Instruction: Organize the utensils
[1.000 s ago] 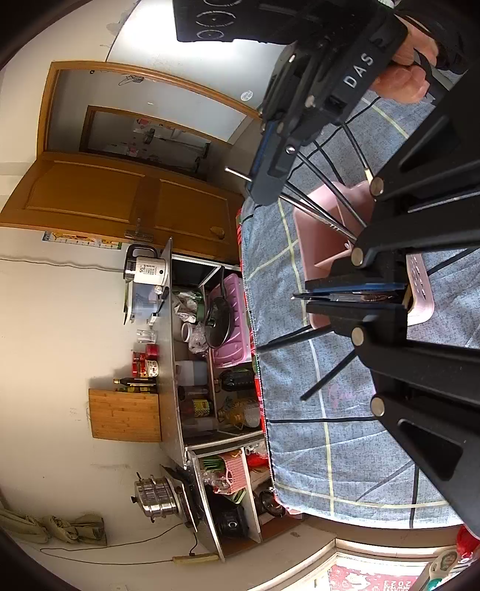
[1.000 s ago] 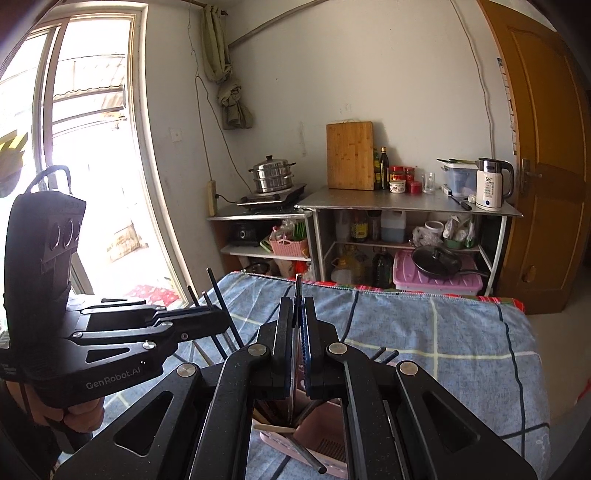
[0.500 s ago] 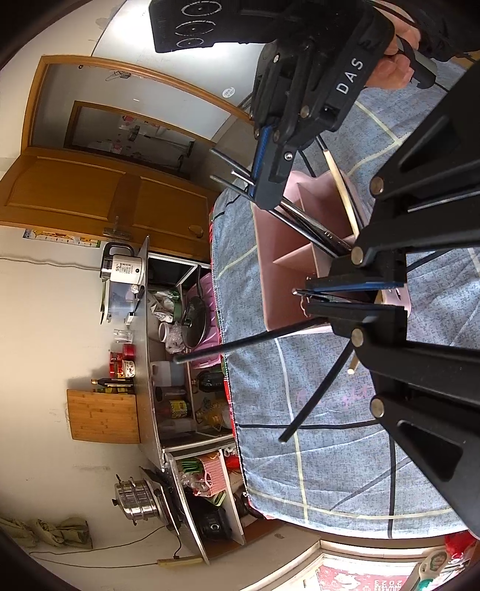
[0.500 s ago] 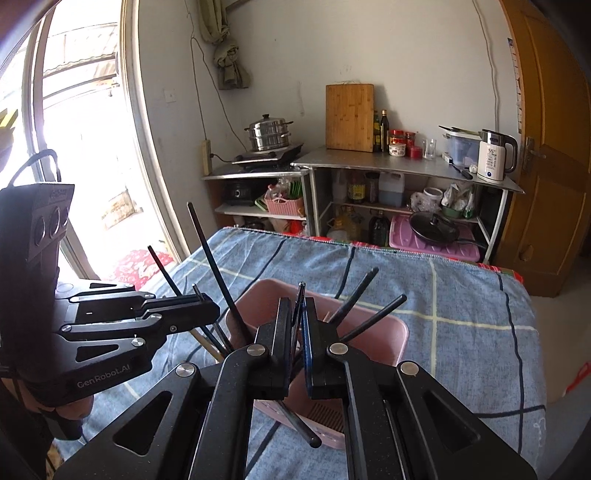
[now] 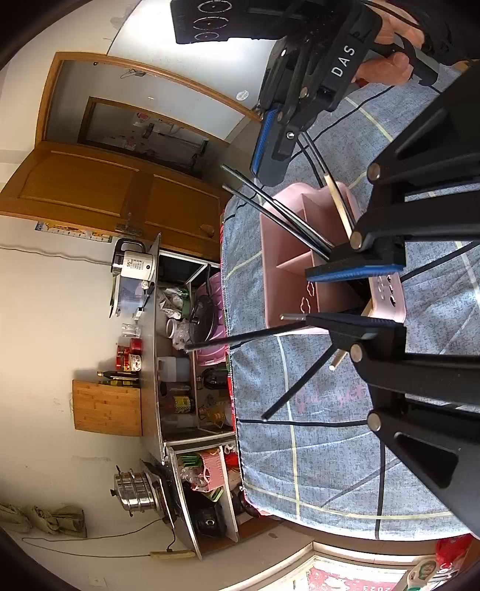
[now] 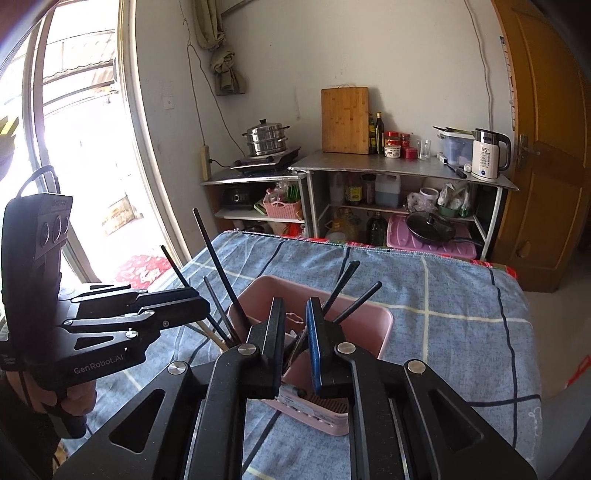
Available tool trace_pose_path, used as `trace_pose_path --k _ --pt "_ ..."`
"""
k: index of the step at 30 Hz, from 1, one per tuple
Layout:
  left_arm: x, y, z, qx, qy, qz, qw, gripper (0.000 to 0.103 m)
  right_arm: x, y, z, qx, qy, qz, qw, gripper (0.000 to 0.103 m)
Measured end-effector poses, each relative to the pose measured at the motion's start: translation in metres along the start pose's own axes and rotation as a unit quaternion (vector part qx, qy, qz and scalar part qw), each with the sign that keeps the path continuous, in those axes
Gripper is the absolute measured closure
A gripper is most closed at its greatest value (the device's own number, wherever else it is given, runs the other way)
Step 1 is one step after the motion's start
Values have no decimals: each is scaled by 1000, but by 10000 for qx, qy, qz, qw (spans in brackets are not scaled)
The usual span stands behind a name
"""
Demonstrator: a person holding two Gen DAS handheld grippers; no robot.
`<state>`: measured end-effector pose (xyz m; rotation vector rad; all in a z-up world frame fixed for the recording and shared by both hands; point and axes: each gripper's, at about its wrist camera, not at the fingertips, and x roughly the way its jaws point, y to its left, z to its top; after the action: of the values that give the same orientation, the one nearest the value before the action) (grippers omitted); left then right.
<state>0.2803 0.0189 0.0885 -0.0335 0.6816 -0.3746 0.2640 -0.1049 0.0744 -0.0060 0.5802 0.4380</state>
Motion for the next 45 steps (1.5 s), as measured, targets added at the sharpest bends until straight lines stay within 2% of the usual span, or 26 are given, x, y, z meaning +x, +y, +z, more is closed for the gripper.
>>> trace_pose_path --k 5,8,19,33,39,45 --pt "-21 -4 -8 -70 -182 24 9998 78 -24 2 -6 8 -192 -28 9998 88" --pt "-33 -8 -18 -110 -281 -8 9995 77 -40 7 -15 -23 -291 -32 9996 86" --pt "-75 -40 -80 -45 -658 71 9978 68 -91 25 -74 -109 -538 -73 9985 73" --pt "-91 -75 -158 25 -779 266 9966 62 -123 42 -153 108 -618 -299 9976 73" --pt "-100 -78 -179 -25 -891 345 9954 62 -127 46 -173 169 -561 -392 9975 73" --pt "-98 -77 -193 -104 -787 350 9962 62 -128 50 -186 215 -477 -426 9977 73"
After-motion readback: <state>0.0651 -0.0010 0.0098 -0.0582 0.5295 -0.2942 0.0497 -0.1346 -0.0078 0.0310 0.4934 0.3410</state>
